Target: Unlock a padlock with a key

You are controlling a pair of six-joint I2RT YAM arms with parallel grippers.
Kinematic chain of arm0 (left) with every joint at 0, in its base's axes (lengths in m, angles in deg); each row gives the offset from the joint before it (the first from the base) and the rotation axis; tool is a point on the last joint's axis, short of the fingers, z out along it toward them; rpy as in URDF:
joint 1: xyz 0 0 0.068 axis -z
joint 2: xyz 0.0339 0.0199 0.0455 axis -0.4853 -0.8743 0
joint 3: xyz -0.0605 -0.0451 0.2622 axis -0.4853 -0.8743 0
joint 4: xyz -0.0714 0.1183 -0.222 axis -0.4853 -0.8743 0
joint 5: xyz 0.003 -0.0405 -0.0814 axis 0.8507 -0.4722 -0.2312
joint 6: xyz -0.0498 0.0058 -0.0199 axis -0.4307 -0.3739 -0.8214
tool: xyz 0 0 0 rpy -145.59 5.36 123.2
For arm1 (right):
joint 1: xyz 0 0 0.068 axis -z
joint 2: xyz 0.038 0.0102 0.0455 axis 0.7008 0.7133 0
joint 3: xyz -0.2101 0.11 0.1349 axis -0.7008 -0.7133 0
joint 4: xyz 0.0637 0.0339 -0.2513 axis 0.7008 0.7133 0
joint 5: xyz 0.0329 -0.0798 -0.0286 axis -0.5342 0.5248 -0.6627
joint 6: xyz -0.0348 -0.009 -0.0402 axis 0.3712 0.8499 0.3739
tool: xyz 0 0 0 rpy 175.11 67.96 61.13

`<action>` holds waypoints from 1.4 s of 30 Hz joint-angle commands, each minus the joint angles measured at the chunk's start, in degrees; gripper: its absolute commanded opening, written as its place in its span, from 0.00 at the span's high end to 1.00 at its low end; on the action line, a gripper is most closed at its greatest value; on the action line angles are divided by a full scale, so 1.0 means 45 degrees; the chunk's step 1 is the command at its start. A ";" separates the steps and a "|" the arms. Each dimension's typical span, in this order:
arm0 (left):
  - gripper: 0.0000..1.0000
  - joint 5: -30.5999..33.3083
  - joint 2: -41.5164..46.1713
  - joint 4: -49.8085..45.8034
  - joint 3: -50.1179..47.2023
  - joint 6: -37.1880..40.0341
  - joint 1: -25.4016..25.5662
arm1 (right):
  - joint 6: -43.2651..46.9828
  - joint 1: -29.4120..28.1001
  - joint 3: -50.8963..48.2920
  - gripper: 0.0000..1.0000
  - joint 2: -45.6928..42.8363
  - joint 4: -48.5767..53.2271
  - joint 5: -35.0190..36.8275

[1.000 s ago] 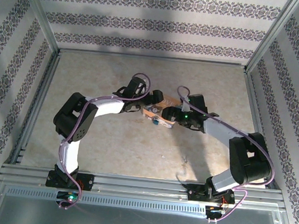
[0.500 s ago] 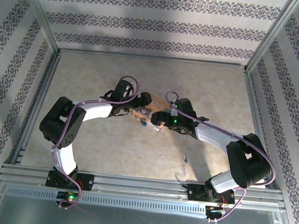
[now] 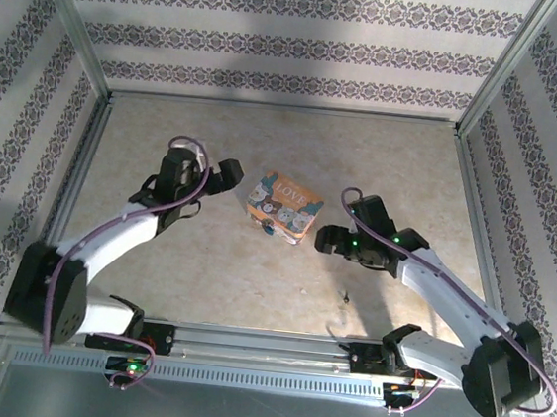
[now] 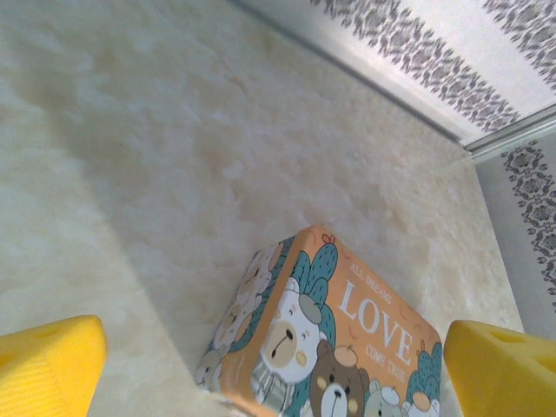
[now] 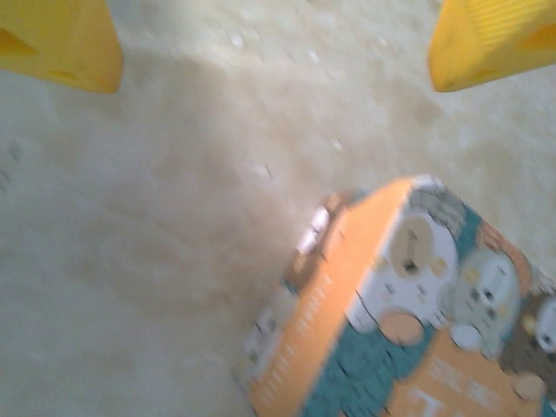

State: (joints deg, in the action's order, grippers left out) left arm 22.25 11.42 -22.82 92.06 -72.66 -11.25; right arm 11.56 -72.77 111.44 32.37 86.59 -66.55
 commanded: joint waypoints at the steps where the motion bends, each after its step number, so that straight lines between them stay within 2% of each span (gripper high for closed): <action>1: 0.01 0.1646 0.1864 -0.1127 -0.1109 0.1044 -0.0040 | -0.0494 -0.0127 -0.0450 0.23 -0.0751 0.3237 0.0575; 8: 0.01 0.3835 0.4657 -0.1118 -0.3158 0.1045 -0.0052 | -0.1969 -0.1077 -0.2085 0.43 -0.0875 0.3615 0.0624; 17: 0.01 0.4091 0.4792 -0.1104 -0.2999 0.1089 -0.0050 | -0.2226 -0.1895 -0.2056 0.58 0.0056 0.3858 0.1518; 27: 0.01 0.4219 0.4789 -0.1166 -0.2942 0.1120 -0.0061 | -0.2150 -0.2082 -0.1687 0.64 0.0706 0.3362 0.0954; 33: 0.01 0.4230 0.4806 -0.1079 -0.2899 0.1084 -0.0064 | -0.2350 -0.2243 -0.1349 0.65 0.1498 0.3220 0.1045; 42: 0.01 0.4259 0.4673 -0.0863 -0.2803 0.1164 -0.0050 | -0.2961 -0.2497 -0.1382 0.72 0.2126 0.2814 0.1155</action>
State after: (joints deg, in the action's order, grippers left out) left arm 40.44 32.62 -27.08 77.99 -68.40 -11.27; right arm -0.02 -83.39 104.51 41.33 99.81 -62.22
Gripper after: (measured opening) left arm 0.994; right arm 0.291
